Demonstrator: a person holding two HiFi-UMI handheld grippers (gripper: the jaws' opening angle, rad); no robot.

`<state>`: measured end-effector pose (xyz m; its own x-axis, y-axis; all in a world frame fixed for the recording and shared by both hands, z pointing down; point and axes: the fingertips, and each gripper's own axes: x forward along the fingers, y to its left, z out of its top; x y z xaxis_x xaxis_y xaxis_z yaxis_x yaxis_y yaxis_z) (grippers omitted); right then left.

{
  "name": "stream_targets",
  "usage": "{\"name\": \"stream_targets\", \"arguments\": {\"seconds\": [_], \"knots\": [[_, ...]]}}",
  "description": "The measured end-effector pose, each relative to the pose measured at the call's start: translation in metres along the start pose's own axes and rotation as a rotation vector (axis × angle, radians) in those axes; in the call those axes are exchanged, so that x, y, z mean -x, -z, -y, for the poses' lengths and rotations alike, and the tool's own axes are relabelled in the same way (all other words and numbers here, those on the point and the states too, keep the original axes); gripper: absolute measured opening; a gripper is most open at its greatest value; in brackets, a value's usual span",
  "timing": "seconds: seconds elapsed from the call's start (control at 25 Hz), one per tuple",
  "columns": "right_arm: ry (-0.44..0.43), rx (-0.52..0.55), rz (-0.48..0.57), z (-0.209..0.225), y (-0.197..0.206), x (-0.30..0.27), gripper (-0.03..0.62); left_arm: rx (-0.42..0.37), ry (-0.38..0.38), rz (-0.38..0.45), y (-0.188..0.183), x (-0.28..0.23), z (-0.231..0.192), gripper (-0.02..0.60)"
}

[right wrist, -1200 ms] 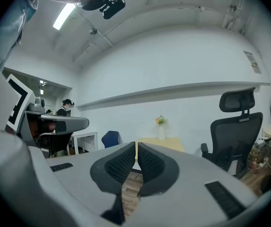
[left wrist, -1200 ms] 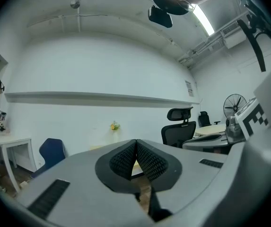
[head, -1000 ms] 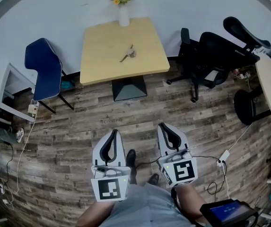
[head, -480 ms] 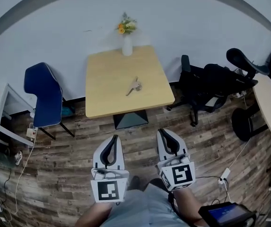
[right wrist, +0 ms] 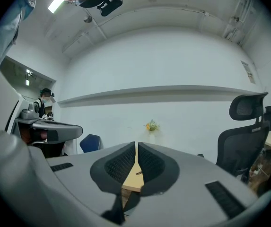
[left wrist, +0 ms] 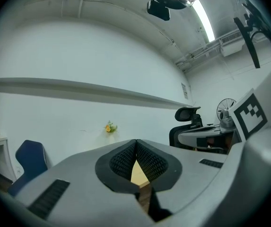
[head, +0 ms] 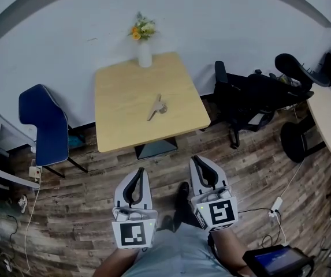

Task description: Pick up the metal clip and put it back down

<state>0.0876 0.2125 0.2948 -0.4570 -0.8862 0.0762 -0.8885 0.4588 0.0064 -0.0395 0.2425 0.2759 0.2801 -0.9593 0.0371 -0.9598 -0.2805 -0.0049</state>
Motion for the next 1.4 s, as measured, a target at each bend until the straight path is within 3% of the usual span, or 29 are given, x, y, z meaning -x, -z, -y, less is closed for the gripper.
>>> {"name": "stream_targets", "arguments": {"seconds": [0.4,0.84,1.08,1.4], "knots": [[0.009,-0.07,-0.064,0.056,0.035,-0.078,0.049,-0.012,0.025,-0.082,0.027,-0.097,-0.008,0.018],[-0.062,-0.137,-0.097,0.126,0.043,-0.199,0.049,-0.044,-0.024,-0.148,0.029,-0.228,-0.029,0.018],[-0.109,-0.144,-0.083,0.154,0.035,-0.251,0.049,-0.067,-0.06,-0.133,0.015,-0.28,-0.039,0.018],[-0.16,-0.116,-0.033,0.163,0.005,-0.305,0.049,-0.082,-0.144,-0.076,-0.011,-0.305,-0.072,0.018]]}}
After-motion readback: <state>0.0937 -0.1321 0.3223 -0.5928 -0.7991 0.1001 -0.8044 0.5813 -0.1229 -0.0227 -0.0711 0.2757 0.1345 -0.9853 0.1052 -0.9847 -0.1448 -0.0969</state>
